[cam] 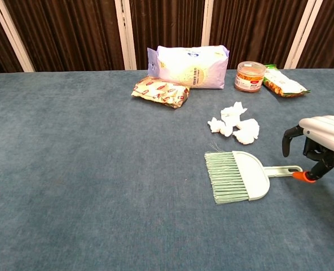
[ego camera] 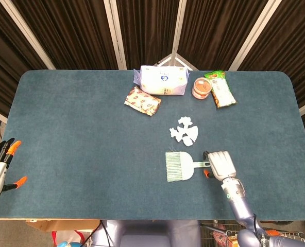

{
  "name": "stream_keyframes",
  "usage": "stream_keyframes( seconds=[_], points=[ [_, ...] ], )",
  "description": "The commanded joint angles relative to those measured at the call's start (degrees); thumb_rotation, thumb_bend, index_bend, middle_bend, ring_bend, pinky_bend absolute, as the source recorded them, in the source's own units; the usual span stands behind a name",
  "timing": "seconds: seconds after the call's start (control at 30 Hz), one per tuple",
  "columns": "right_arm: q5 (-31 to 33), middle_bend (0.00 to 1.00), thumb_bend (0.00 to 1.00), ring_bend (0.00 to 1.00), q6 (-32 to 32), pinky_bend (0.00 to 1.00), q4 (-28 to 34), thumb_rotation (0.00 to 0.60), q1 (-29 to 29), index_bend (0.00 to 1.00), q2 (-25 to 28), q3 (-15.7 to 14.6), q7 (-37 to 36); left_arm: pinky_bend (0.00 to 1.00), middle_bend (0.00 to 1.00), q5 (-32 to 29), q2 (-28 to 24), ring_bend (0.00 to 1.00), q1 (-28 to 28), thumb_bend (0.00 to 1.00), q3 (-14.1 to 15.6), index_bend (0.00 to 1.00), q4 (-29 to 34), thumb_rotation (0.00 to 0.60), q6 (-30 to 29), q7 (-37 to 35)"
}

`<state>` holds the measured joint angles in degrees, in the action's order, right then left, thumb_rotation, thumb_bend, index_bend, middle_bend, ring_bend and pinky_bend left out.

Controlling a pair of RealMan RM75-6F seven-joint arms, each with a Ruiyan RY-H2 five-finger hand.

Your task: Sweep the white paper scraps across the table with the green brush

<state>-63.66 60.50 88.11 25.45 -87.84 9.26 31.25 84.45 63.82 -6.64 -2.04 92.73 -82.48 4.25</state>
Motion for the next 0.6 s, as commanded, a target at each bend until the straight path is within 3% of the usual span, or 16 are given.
stream_keyframes(
  seconds=[0.03, 0.6],
  points=[
    [0.9, 0.98, 0.30, 1.00, -0.2, 0.94, -0.9, 0.600, 0.6, 0.47, -0.9, 0.2, 0.4, 0.00, 0.00, 0.0, 0.0, 0.00, 0.0, 0.00, 0.0, 0.00, 0.0, 0.600, 0.1, 0.1],
    [4.6, 0.98, 0.31, 1.00, -1.0, 0.94, -4.0, 0.600, 2.1, 0.48, -3.5, -0.3, 1.3, 0.00, 0.00, -0.3, 0.0, 0.00, 0.0, 0.00, 0.0, 0.00, 0.1, 0.600, 0.2, 0.3]
  ],
)
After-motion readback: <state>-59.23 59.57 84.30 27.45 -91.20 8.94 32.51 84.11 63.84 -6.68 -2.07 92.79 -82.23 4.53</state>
